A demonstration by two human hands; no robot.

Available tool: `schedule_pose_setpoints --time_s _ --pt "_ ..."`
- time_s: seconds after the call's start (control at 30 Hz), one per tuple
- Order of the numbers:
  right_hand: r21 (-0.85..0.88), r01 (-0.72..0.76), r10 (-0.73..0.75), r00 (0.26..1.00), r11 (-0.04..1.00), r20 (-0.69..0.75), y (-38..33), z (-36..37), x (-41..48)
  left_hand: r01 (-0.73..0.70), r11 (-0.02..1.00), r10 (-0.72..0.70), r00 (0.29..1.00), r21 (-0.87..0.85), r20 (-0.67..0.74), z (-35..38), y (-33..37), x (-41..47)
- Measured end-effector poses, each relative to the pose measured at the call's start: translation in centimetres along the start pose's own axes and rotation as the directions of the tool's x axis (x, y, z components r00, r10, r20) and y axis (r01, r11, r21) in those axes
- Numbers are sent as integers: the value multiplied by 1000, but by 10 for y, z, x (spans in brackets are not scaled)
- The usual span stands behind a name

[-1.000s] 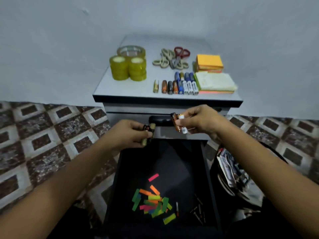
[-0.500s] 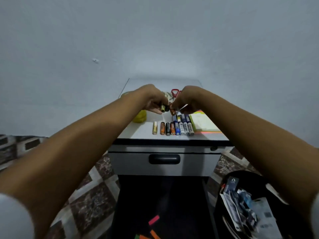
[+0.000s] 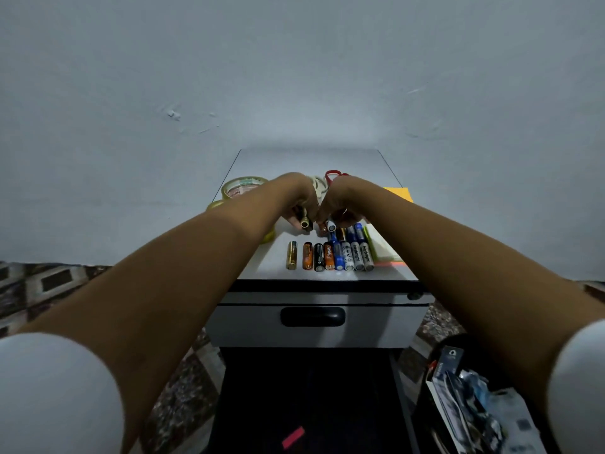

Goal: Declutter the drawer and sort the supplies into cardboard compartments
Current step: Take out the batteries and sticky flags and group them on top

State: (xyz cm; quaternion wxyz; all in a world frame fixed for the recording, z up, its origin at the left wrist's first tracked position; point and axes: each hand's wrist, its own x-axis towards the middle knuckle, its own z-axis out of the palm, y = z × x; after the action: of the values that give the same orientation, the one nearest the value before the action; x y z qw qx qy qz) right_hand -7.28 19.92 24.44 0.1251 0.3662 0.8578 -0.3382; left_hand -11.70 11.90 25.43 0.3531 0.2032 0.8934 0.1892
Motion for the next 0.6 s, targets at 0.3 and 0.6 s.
schedule_pose_setpoints --time_s 0.3,0.6 --pt "-23 20 -21 999 1000 -37 2 0 3 30 999 -30 999 24 -31 5 -4 13" --pt "-18 79 -80 991 997 -111 5 7 5 -13 993 19 999 121 -48 3 -7 17"
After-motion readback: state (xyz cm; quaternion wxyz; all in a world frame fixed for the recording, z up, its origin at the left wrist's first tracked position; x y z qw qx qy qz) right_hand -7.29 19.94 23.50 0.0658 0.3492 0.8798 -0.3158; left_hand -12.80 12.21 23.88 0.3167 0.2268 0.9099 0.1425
